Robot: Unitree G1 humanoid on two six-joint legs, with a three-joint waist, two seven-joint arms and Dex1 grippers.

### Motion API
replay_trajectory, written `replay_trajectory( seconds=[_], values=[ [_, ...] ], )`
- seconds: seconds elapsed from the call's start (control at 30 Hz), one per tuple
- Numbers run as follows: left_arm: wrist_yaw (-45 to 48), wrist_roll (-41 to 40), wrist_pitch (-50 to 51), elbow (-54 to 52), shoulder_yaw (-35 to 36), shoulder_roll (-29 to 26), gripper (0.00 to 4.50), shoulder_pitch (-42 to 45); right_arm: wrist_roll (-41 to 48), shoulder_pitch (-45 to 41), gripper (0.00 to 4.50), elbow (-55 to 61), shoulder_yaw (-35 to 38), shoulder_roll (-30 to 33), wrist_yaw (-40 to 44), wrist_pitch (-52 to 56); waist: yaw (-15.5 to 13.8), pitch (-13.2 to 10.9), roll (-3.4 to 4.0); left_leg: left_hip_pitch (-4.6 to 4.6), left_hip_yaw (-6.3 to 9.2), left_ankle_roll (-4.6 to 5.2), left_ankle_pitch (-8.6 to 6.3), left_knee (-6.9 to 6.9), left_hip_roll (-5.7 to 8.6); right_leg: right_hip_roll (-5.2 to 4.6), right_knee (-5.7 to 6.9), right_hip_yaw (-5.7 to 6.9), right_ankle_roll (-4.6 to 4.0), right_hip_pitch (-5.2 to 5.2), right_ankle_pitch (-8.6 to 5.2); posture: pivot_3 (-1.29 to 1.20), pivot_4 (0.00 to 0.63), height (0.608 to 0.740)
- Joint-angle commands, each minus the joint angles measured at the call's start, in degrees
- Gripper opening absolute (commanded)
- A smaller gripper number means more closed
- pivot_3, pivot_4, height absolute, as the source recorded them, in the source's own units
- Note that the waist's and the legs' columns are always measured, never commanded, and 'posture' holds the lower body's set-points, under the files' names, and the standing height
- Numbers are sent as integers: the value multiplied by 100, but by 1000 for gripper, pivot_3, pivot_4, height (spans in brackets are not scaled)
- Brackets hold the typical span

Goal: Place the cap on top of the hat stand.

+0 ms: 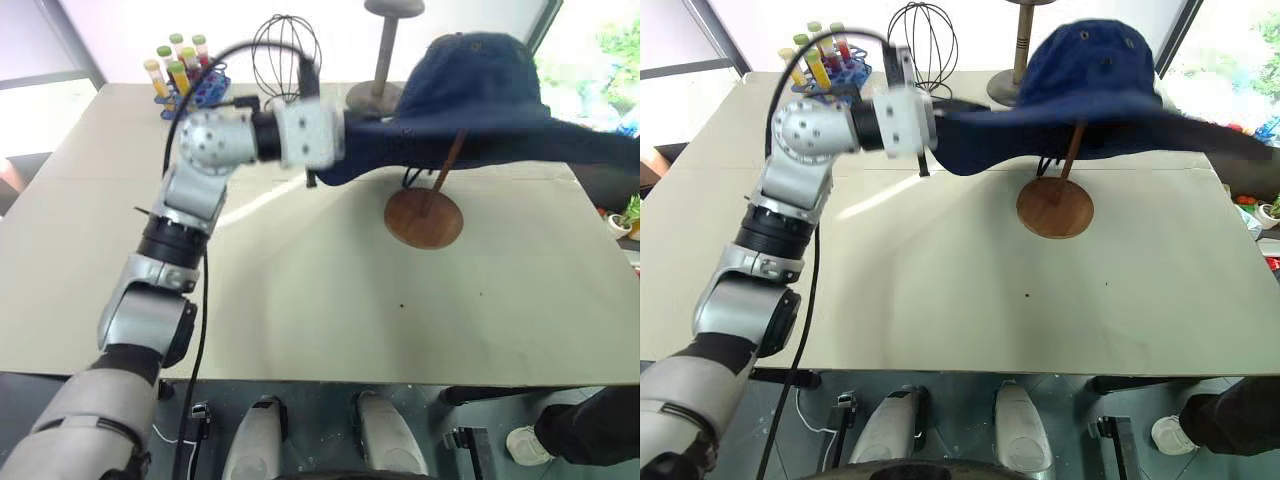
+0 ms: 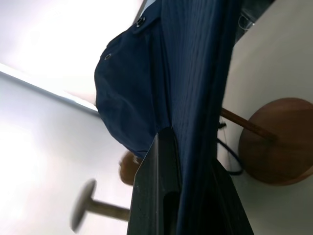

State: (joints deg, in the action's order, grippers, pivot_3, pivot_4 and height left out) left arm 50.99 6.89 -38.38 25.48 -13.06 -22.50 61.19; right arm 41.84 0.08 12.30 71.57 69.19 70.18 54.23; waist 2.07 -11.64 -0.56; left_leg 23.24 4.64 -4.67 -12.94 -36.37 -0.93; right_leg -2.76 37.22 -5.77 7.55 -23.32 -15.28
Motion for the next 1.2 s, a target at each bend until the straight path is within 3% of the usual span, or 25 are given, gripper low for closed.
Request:
replay_trajectory(
  seconds=[0.03, 0.2, 0.4, 0.67, 0.8, 1.0, 1.1, 1.2],
  values=[
    [-727, 310, -875, 365, 129, 73, 75, 370, -9, -79, 4500, -70, -29, 154, -19, -168, 2, 0, 0, 1, 0, 0, 0, -4, 0, 0, 0, 0, 1, 1, 0, 0, 150, 740],
    [-1492, 1112, -1852, 990, -25, -47, 75, 716, 19, -169, 4500, -168, -108, 209, -18, -187, 14, 0, 0, 5, 0, 2, -1, -4, 0, 0, -4, 0, 4, -1, 1, 0, 150, 740],
    [-2722, 2890, -3019, 1486, -516, -483, 75, 651, 10, -93, 4500, -117, -76, 136, 4, -168, 45, 1, 2, -3, 1, 2, -1, 9, 0, 2, -6, 0, 5, -2, 0, 0, 150, 740],
    [-4751, 4744, -3174, 1852, -1216, -682, 75, 638, 18, -66, 4500, -100, -90, 142, 0, -135, 20, 1, 1, 3, 0, 2, -1, 6, 0, -1, -9, 1, 9, -2, 2, 0, 150, 740],
    [-5167, 4911, -2917, 2366, -1478, -637, 75, 743, -5, -28, 4500, -100, -181, 112, -4, -191, 28, 1, 0, 3, 0, 2, -1, 6, 0, -1, -8, 1, 11, -2, 1, 0, 150, 740],
    [-4779, 4151, -2839, 2924, -1460, -474, 75, 739, -88, 148, 4500, -106, -193, 79, 93, -247, 39, 0, 0, 3, 0, 2, -1, 12, 0, 0, -7, 1, 11, -7, 1, 0, 150, 740],
    [-4588, 3852, -2875, 2936, -1437, -446, 886, 751, -233, 338, 4500, -171, -153, 81, 205, -345, 37, 0, 0, 6, 0, 2, -1, 11, 0, 0, -8, 1, 10, -8, 2, 0, 150, 740],
    [-4392, 3630, -2904, 2913, -1450, -466, 2485, 737, -273, 390, 4500, -248, -155, 80, 251, -405, 36, 0, 0, 5, 0, 2, -1, 11, 1, 0, -7, 1, 11, -8, 1, 0, 150, 740]
  ],
)
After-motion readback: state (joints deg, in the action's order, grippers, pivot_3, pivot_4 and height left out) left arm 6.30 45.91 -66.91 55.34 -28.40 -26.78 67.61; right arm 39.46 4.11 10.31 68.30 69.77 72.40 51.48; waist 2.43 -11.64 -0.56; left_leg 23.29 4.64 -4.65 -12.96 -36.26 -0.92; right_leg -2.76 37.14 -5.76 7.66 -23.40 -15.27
